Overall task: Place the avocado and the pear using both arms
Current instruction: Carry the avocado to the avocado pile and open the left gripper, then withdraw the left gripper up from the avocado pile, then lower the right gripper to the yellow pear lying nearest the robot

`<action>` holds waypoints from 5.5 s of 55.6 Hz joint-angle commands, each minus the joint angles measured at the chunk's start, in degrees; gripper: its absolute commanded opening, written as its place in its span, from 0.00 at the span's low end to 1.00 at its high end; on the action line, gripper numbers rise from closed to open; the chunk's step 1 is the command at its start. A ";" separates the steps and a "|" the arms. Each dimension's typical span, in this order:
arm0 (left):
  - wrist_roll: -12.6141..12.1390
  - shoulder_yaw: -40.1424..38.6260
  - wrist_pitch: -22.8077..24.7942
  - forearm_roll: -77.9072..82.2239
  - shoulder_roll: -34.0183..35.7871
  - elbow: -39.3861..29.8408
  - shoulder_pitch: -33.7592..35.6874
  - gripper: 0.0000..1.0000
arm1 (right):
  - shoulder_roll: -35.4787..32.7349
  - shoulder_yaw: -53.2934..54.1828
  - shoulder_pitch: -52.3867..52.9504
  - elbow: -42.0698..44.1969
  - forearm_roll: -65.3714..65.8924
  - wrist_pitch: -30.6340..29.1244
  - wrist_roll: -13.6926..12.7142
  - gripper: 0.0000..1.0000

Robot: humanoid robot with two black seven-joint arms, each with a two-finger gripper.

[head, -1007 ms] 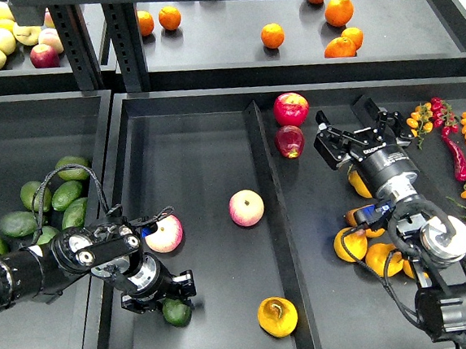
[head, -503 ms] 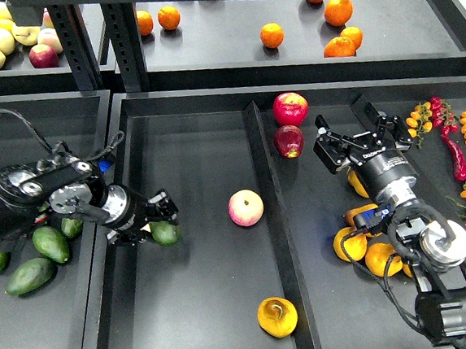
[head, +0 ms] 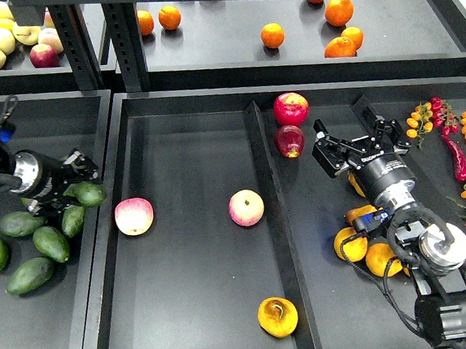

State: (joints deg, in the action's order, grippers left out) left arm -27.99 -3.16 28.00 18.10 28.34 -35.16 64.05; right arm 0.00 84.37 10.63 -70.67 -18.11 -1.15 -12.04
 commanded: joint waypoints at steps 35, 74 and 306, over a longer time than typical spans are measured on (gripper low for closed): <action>-0.01 -1.06 0.00 0.09 -4.78 16.08 -8.33 0.23 | 0.00 -0.26 -2.72 -1.22 0.00 0.01 -0.26 1.00; -0.01 -1.06 0.00 0.88 -9.53 20.83 -10.35 0.50 | 0.00 -0.35 -3.43 -2.01 0.00 0.01 -0.35 1.00; -0.01 -79.99 0.00 -20.65 -28.34 -29.53 -56.50 0.99 | -16.96 -41.04 0.18 19.52 22.85 -26.85 -15.96 0.87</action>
State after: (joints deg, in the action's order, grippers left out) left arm -28.00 -83.07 28.00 -2.63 0.00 -64.77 7.56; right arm -17.08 43.19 10.78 -51.67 4.74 -28.00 -28.00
